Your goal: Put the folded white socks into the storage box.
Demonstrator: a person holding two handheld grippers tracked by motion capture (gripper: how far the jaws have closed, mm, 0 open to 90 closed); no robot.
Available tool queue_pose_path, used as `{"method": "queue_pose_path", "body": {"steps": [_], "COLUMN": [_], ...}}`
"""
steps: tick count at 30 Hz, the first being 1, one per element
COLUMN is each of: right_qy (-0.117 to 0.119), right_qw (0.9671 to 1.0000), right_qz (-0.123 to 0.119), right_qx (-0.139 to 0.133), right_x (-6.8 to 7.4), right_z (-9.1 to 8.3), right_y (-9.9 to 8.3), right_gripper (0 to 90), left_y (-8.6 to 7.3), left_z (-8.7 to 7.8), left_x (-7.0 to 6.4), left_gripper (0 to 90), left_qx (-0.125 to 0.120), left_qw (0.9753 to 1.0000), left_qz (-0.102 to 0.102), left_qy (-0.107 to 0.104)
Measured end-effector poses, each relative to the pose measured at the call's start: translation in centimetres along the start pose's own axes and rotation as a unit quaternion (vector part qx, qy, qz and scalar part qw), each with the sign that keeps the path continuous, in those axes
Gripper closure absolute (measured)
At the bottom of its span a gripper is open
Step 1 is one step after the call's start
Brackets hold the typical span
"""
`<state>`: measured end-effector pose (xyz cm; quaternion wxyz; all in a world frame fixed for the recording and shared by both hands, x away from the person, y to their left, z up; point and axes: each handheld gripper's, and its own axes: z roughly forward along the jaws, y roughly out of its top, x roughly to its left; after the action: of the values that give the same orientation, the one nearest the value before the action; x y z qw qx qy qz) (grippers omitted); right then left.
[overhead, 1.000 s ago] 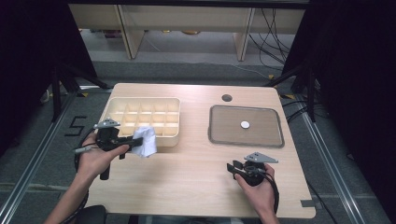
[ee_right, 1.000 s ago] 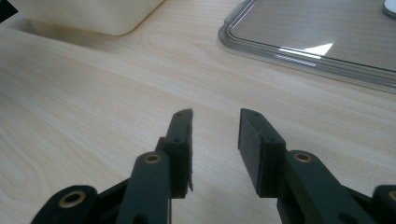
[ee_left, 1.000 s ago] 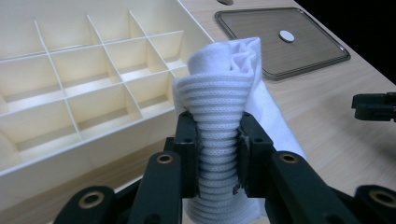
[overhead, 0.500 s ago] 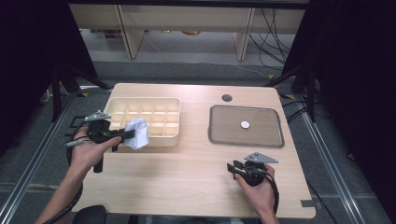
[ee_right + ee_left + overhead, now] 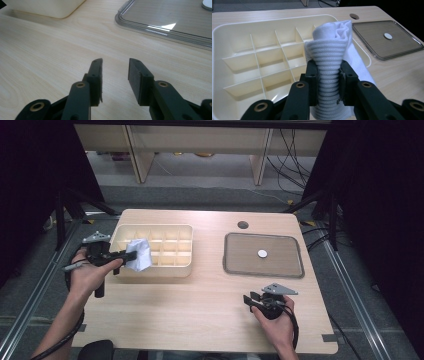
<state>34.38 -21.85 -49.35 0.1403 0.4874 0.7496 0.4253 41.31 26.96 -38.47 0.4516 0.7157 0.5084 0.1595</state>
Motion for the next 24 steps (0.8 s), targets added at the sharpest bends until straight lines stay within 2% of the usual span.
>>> {"method": "queue_pose_path", "body": {"steps": [2,3,4,5,6,8,9,10,13,15,16,17,18,21,24], "right_qy": [0.006,-0.002,0.004,0.004,0.005,-0.002,-0.003,0.001,-0.004,-0.005,-0.004,0.003,0.005,0.004,0.002], "right_qw": [0.9999,1.0,0.9999,0.9999,0.9998,0.9998,0.9999,1.0,1.0,1.0,0.9999,0.9998,0.9998,0.9998,0.9998], "right_qz": [0.004,-0.004,0.014,0.01,0.017,0.018,0.016,0.002,-0.001,0.001,0.015,0.02,0.018,0.017,0.016], "right_qx": [-0.007,-0.005,-0.005,-0.006,-0.005,0.005,0.002,-0.009,-0.007,-0.003,0.002,-0.007,-0.01,-0.008,-0.005], "right_x": [0.1,0.1,0.3,0.3,0.3,0.3,0.2,-0.1,-0.1,0.0,0.2,0.3,0.3,0.3,0.3], "right_z": [0.1,0.1,0.2,0.1,0.1,-0.2,-0.2,0.0,-0.1,-0.1,-0.1,0.0,0.1,0.1,0.1], "right_y": [-0.1,0.0,-0.1,-0.1,-0.1,0.0,0.0,-0.1,0.0,0.0,-0.1,-0.1,-0.1,-0.2,-0.2], "right_gripper": [64.6,64.5,64.5,64.5,64.5,64.4,64.4,64.5,64.5,64.4,64.4,64.5,64.5,64.5,64.5], "left_y": [0.1,0.1,0.3,0.4,0.5,0.6,0.6,0.7,0.6,0.6,0.6,0.6,0.6,0.6,0.6], "left_z": [0.0,0.0,0.0,0.0,0.0,0.0,0.0,0.0,0.1,0.2,0.3,0.2,0.3,0.3,0.5], "left_x": [0.3,0.3,0.7,0.9,1.0,1.3,1.5,1.7,2.4,2.9,3.1,3.5,3.6,4.4,4.8], "left_gripper": [72.7,72.8,72.7,72.8,72.8,72.7,72.8,72.7,72.8,72.7,72.8,72.8,72.7,72.7,72.7], "left_qx": [-0.002,-0.002,-0.003,-0.002,-0.003,-0.003,-0.004,-0.001,0.001,0.003,0.003,0.008,0.005,0.011,0.006], "left_qw": [1.0,1.0,0.9999,0.9999,0.9999,0.9998,0.9998,0.9997,0.9996,0.9993,0.9992,0.9991,0.9989,0.9985,0.9982], "left_qz": [-0.001,-0.001,-0.003,-0.002,-0.004,-0.006,-0.009,-0.009,-0.014,-0.018,-0.02,-0.016,-0.023,-0.023,-0.03], "left_qy": [0.004,0.004,0.009,0.014,0.016,0.019,0.019,0.021,0.026,0.032,0.036,0.038,0.04,0.049,0.052]}}
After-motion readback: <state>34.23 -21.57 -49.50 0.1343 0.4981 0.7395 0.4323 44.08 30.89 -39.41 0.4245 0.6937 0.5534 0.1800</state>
